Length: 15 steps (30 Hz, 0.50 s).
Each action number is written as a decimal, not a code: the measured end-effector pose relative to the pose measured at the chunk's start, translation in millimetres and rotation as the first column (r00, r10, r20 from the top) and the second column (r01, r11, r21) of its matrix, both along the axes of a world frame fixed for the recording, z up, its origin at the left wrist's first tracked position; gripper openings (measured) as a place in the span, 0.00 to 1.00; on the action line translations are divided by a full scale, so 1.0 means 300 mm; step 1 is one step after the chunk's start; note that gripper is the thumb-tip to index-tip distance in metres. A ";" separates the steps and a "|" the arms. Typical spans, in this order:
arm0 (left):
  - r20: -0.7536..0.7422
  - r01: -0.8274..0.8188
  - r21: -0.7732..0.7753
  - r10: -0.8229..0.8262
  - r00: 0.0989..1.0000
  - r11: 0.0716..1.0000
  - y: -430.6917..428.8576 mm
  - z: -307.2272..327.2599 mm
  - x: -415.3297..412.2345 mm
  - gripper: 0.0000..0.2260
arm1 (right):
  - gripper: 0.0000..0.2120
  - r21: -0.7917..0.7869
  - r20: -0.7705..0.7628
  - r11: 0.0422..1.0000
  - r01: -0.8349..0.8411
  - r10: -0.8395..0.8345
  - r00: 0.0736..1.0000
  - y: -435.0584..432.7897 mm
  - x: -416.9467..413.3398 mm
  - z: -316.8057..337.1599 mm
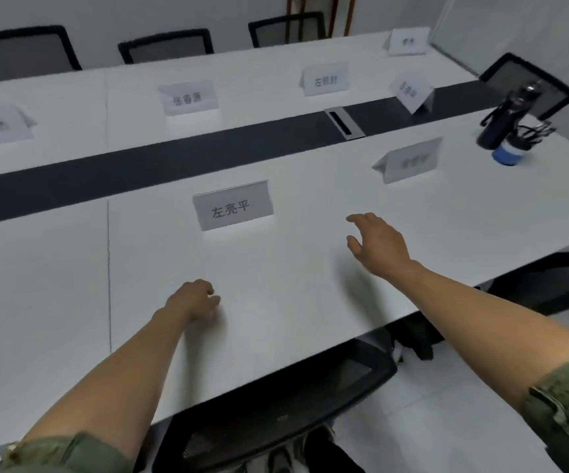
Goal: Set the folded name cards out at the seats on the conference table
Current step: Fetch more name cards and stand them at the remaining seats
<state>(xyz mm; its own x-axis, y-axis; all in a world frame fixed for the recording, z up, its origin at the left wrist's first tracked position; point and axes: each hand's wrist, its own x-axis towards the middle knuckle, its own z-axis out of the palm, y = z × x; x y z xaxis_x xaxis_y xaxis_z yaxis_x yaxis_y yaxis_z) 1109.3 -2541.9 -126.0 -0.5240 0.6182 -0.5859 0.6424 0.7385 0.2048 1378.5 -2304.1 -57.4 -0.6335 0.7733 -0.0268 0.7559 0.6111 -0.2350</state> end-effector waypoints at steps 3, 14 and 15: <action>-0.078 0.200 0.076 -0.194 0.978 0.977 0.096 0.154 0.176 0.18 | 0.19 0.008 -0.021 0.996 0.085 -0.085 0.996 -0.044 0.226 0.105; -0.206 0.628 0.276 -0.593 0.778 0.728 0.474 0.507 1.013 0.17 | 0.20 -0.070 0.044 0.900 0.431 -0.429 0.902 -0.136 1.190 0.268; -0.215 0.654 0.280 -0.618 0.756 0.703 0.502 0.523 1.083 0.17 | 0.19 -0.073 0.051 0.879 0.470 -0.468 0.882 -0.143 1.273 0.276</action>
<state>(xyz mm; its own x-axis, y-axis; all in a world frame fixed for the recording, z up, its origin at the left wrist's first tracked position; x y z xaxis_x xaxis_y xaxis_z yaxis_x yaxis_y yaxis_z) 1434.3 -2391.2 30.8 0.0215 0.9646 -0.2627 0.9642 0.0495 0.2607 1760.4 -2347.0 25.5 -0.1948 0.9740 -0.1155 0.9570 0.1630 -0.2399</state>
